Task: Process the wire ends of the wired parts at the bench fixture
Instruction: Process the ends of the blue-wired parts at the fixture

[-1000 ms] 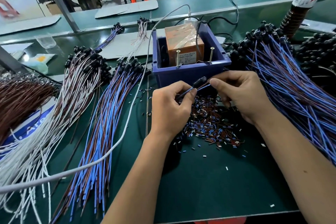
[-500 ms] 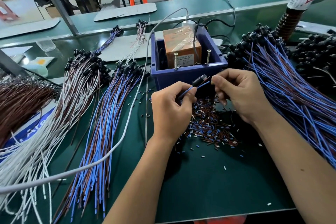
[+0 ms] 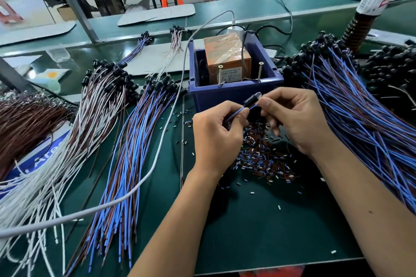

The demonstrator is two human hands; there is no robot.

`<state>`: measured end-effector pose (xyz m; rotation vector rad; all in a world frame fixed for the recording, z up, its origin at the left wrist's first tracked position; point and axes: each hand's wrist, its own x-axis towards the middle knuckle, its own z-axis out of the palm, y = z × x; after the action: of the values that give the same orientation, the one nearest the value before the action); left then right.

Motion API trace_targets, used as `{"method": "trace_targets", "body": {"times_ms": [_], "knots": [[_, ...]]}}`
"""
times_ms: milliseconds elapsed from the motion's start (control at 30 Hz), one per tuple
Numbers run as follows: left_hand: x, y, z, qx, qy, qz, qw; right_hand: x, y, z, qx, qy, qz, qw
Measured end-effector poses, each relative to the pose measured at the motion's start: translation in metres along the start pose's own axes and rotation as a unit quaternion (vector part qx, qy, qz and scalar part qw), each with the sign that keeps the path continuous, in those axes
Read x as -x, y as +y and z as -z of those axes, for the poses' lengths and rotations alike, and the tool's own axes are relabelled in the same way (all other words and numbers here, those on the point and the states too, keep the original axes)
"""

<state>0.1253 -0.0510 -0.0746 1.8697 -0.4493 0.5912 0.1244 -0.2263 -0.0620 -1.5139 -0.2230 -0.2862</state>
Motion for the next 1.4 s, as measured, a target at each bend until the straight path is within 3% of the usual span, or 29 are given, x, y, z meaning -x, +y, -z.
{"method": "trace_targets", "body": {"times_ms": [200,300,400,500,767,1067,1233,1400], "knots": [[-0.001,-0.001,0.008,0.017,0.026,0.010,0.999,-0.004,-0.003,0.018,-0.088,0.040,0.000,0.995],[-0.003,-0.002,0.011,0.050,0.050,0.038,0.997,-0.002,-0.002,0.020,-0.023,0.052,0.001,0.998],[0.000,0.002,0.002,0.068,0.036,0.060,0.995,0.006,0.007,-0.011,0.042,0.003,0.009,0.999],[0.000,0.002,-0.002,0.090,0.045,0.076,0.992,0.008,0.010,-0.032,0.004,0.002,0.041,0.999],[0.000,0.005,-0.003,0.087,0.040,0.063,0.993,0.006,0.006,-0.036,-0.060,0.034,0.005,0.998],[0.001,0.005,0.000,-0.017,0.207,-0.033,0.978,0.004,0.002,-0.029,-0.101,0.037,0.022,0.994],[-0.002,0.005,0.001,-0.012,0.226,0.020,0.974,0.004,0.003,-0.024,0.029,0.126,0.091,0.987],[-0.002,0.007,0.000,-0.005,0.230,0.027,0.973,0.006,0.003,-0.021,0.174,0.236,0.168,0.941]]}}
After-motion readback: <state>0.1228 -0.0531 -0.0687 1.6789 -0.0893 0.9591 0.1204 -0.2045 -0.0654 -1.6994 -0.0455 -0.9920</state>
